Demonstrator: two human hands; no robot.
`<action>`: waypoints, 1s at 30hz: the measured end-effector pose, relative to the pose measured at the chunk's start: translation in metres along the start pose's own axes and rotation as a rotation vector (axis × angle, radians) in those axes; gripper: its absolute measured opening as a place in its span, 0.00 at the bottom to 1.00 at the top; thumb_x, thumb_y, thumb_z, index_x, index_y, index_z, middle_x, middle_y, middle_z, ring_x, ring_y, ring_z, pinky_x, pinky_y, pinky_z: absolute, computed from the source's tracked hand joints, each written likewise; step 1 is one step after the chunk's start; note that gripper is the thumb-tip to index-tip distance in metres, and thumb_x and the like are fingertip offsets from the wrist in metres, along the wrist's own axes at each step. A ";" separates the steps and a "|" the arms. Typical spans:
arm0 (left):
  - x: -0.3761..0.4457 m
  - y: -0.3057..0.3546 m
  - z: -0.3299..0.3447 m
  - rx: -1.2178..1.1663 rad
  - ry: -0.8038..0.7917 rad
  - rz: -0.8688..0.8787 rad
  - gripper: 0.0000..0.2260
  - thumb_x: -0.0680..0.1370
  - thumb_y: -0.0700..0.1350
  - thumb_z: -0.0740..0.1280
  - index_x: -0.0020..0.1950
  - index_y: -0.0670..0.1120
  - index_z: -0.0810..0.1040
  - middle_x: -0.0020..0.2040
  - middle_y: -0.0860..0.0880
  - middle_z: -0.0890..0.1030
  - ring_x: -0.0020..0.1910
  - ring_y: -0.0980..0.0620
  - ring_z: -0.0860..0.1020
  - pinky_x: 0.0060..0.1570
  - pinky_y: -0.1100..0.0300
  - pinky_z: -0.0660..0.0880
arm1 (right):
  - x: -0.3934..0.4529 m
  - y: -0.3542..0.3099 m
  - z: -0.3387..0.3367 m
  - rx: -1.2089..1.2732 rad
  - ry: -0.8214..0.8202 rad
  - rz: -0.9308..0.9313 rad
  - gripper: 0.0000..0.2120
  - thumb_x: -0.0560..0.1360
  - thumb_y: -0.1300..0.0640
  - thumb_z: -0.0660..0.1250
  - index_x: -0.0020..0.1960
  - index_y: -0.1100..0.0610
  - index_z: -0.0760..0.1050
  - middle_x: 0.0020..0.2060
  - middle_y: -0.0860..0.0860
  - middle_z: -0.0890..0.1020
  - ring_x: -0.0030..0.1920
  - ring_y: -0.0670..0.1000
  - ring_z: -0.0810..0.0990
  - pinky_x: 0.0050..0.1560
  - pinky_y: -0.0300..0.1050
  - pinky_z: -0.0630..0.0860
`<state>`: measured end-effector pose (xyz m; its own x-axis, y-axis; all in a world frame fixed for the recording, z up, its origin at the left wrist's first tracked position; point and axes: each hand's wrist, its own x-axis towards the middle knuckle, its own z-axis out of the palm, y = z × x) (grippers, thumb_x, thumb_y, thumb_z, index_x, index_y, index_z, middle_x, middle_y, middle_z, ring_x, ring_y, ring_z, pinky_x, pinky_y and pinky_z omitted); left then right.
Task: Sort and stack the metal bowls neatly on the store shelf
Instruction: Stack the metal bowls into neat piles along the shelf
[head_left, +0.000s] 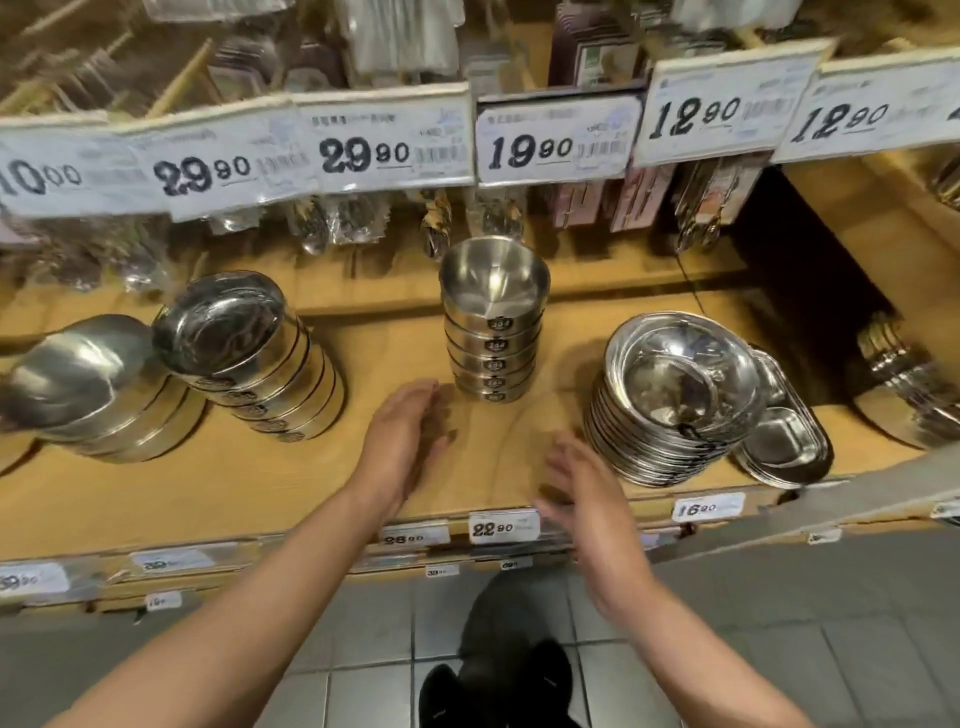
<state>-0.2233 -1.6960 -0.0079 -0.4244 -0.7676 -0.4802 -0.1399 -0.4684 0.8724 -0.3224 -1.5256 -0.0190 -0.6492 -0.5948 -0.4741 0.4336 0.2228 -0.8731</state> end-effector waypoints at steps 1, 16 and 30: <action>0.009 0.002 -0.001 0.013 -0.007 0.038 0.09 0.84 0.48 0.62 0.58 0.49 0.81 0.55 0.49 0.83 0.57 0.49 0.80 0.66 0.38 0.75 | 0.012 -0.005 0.012 -0.014 -0.021 -0.027 0.12 0.86 0.54 0.57 0.61 0.41 0.76 0.67 0.47 0.79 0.64 0.44 0.79 0.64 0.49 0.78; 0.071 -0.012 0.016 -0.075 -0.345 0.236 0.14 0.86 0.43 0.56 0.68 0.55 0.75 0.59 0.56 0.84 0.60 0.57 0.80 0.62 0.59 0.76 | 0.133 0.003 0.052 -0.088 0.011 -0.386 0.27 0.80 0.42 0.55 0.79 0.41 0.64 0.75 0.42 0.72 0.76 0.46 0.68 0.78 0.59 0.61; 0.057 -0.019 -0.027 -0.214 -0.284 0.229 0.18 0.86 0.40 0.57 0.75 0.47 0.71 0.65 0.45 0.82 0.58 0.52 0.81 0.55 0.61 0.80 | 0.111 0.014 0.084 -0.025 -0.110 -0.349 0.25 0.80 0.45 0.57 0.77 0.43 0.67 0.73 0.44 0.75 0.75 0.48 0.71 0.77 0.61 0.65</action>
<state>-0.2212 -1.7427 -0.0548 -0.6565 -0.7256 -0.2063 0.1627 -0.4033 0.9005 -0.3362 -1.6534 -0.0747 -0.6838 -0.7174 -0.1334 0.1817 0.0096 -0.9833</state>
